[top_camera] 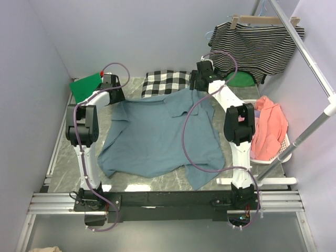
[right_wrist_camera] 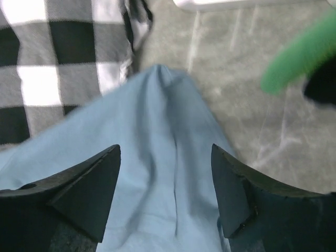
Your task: Fold and stack the t-shirts
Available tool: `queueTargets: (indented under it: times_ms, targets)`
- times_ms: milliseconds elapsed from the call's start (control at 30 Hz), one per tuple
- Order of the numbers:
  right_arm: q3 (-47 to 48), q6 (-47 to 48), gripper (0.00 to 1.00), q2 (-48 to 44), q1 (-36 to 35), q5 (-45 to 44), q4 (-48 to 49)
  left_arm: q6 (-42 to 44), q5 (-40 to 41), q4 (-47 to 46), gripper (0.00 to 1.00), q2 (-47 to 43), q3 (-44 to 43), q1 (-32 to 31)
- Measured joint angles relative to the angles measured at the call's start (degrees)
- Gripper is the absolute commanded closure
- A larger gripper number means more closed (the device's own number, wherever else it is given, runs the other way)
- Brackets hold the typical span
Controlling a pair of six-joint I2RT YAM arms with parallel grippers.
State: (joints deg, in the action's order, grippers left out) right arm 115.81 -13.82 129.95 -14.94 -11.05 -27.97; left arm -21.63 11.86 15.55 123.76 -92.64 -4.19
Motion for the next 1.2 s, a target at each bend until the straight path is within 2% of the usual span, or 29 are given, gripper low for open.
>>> queueTargets:
  times_ms: [333, 533, 667, 767, 933, 1100, 1200]
  targets:
    - [-16.44, -0.57, 0.24, -12.37, 0.04, 1.20, 1.33, -3.15, -2.47, -0.33, 0.18, -12.24, 9.25, -2.10]
    - [-23.58, -1.62, 0.25, -17.20, -1.60, 8.11, 1.60, -7.02, -13.03, -3.30, 0.21, -21.51, 17.53, -7.80]
    - [-28.33, -2.01, 0.25, -17.55, -5.14, 12.31, 2.12, -10.69, -20.35, -7.50, 0.21, -22.77, 26.82, -9.94]
    - [-32.83, -3.06, 0.27, -17.66, -8.15, 15.82, 3.10, -12.61, -22.69, -8.55, 0.21, -22.12, 33.27, -9.84]
    - [-37.68, -5.27, 0.28, -17.66, -10.47, 19.78, 4.61, -13.66, -23.67, -12.85, 0.21, -20.50, 33.31, -9.35]
    - [-40.68, -6.80, 0.27, -18.23, -10.45, 18.40, 4.94, -13.51, -20.31, -11.93, 0.20, -18.49, 30.95, -9.40]
    - [-45.42, -8.11, 0.27, -21.66, -10.86, 17.31, 5.18, -13.60, -17.79, -11.32, 0.19, -18.73, 31.06, -9.20]
